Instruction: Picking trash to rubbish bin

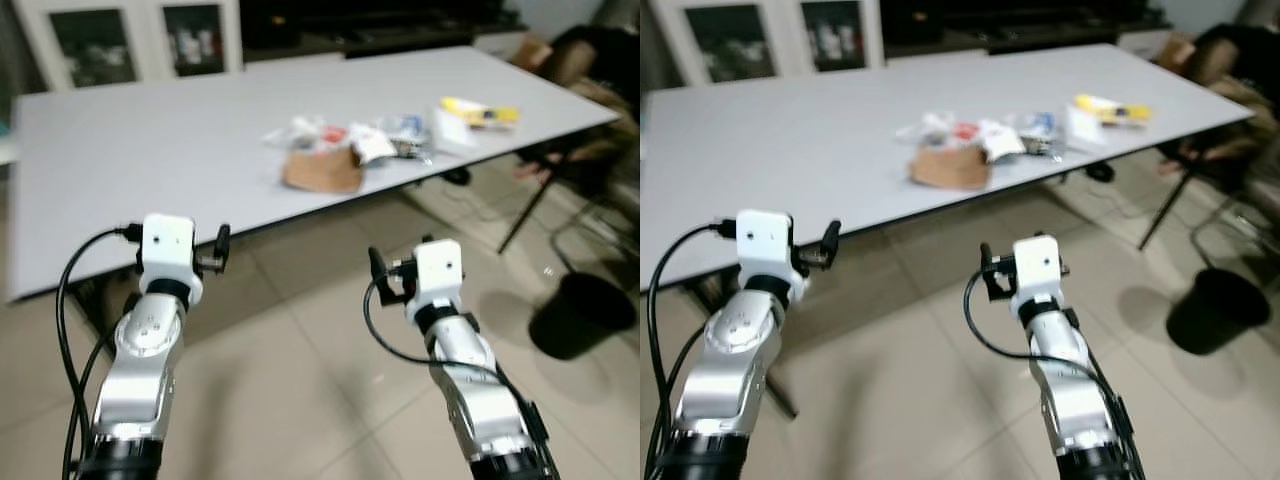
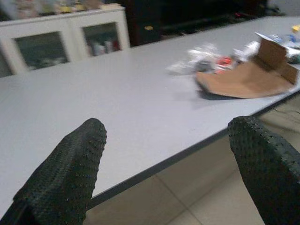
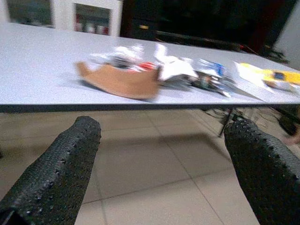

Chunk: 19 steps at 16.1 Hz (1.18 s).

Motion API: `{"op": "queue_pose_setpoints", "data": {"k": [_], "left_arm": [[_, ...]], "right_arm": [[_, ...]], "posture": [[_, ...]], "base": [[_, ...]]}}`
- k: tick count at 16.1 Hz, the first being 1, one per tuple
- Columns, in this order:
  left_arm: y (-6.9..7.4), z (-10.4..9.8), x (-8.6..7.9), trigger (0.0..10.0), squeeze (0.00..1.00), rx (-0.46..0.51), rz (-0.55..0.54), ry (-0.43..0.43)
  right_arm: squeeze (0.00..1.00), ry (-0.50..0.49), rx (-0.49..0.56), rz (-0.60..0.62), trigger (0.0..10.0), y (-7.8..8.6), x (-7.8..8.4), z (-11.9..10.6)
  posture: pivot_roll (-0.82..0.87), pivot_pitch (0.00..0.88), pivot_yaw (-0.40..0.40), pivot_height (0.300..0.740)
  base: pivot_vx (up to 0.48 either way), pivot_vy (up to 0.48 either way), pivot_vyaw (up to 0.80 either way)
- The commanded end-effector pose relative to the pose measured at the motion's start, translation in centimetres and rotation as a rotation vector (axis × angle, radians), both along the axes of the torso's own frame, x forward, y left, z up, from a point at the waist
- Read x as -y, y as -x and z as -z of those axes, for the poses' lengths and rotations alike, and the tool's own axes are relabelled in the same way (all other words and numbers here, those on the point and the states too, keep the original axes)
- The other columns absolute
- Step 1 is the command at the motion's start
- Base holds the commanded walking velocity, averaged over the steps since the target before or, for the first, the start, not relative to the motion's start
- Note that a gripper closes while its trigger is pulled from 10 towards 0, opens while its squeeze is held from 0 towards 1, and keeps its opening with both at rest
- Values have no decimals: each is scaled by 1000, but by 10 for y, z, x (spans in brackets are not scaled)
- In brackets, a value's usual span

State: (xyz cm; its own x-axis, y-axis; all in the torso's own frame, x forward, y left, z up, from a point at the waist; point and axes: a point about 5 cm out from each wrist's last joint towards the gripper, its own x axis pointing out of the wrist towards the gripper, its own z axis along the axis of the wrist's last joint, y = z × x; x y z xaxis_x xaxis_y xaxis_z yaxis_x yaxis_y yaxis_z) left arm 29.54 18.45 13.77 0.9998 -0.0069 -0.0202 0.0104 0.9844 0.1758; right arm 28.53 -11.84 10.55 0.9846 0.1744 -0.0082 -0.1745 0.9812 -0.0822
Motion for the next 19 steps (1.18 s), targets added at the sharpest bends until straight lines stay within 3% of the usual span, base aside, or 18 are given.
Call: {"op": "queue_pose_setpoints", "data": {"k": [1,5,8,12,19], "left_arm": [[-5,-4,12,10000,0,11,53,11],[-4,2,11,10000,0,-7,61,14],[-2,3,14,10000,0,-4,58,26],[4,3,6,10000,0,9,29,21],[-3,0,-4,10000,0,19,-8,23]], "right_arm": [[0,3,5,23,10000,1,9,-2],[0,5,13,-36,10000,4,-1,-5],[0,16,32,-54,10000,6,0,-9],[0,11,41,-71,10000,1,0,-13],[0,-6,33,-101,10000,-7,-6,-11]], "posture": [[12,0,-24,740],[-10,0,-16,740],[-7,0,-44,740],[17,0,-81,740],[42,0,-75,740]], "base": [[416,0,0],[414,0,-764],[416,0,0],[416,0,0],[416,0,0]]}}
